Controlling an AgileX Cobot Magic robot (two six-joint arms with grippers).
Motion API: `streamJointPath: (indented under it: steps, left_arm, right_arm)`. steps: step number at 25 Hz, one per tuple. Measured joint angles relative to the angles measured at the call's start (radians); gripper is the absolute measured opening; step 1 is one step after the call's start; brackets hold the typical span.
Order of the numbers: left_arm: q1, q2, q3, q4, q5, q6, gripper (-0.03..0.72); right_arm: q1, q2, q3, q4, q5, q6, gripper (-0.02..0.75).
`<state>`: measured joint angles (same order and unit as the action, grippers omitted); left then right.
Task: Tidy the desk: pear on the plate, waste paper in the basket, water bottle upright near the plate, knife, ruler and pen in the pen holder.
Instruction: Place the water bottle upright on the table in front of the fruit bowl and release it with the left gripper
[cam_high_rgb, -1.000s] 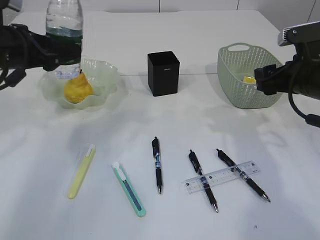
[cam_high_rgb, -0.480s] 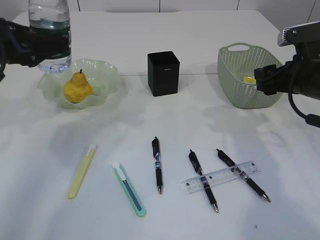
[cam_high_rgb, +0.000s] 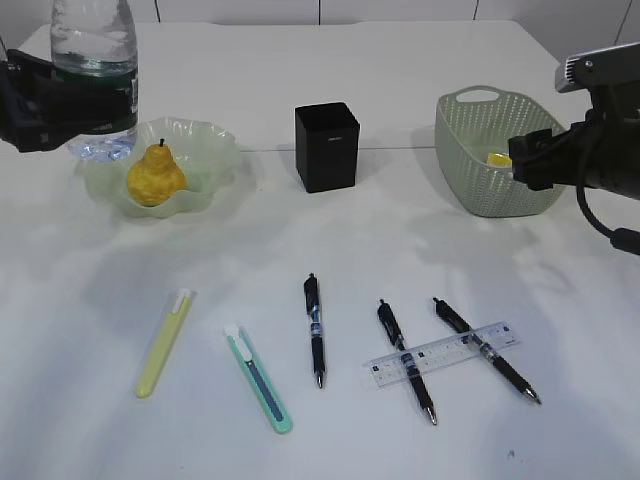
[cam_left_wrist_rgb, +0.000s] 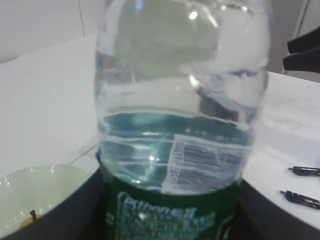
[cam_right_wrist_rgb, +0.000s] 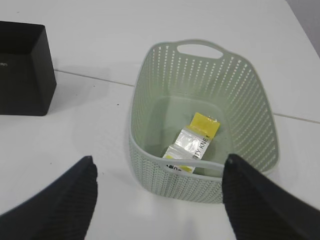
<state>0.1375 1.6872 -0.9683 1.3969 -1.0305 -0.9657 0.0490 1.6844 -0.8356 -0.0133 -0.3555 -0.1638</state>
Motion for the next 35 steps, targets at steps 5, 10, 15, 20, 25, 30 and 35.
streamJointPath:
  steps: [5, 10, 15, 20, 25, 30, 35]
  left_arm:
    - [0.0, -0.002, 0.0, 0.032, 0.022, 0.0, 0.377]
    - [0.0, 0.0, 0.0, 0.055, 0.06, 0.0, 0.377]
    - [0.002, 0.056, 0.0, 0.053, 0.029, -0.006, 0.377]
    - [0.002, 0.094, 0.0, 0.051, -0.019, -0.007, 0.377]
    - [0.002, 0.128, 0.0, 0.051, -0.069, -0.009, 0.377]
    - [0.002, 0.16, 0.0, 0.047, -0.086, -0.007, 0.377]
    - [0.002, 0.2, 0.0, 0.043, -0.086, 0.009, 0.377]
  right_arm:
    - [0.0, 0.0, 0.0, 0.0, 0.0, 0.0, 0.573]
    - [-0.027, 0.0, 0.002, 0.0, 0.0, 0.0, 0.573]
    - [-0.035, 0.0, 0.002, 0.0, 0.0, 0.0, 0.573]
    - [-0.035, 0.0, 0.002, 0.0, 0.0, 0.0, 0.573]
    - [-0.035, 0.0, 0.002, 0.0, -0.002, -0.011, 0.573]
    - [-0.035, 0.0, 0.002, 0.0, -0.008, -0.031, 0.573]
    - [-0.035, 0.0, 0.002, 0.0, -0.008, -0.056, 0.573]
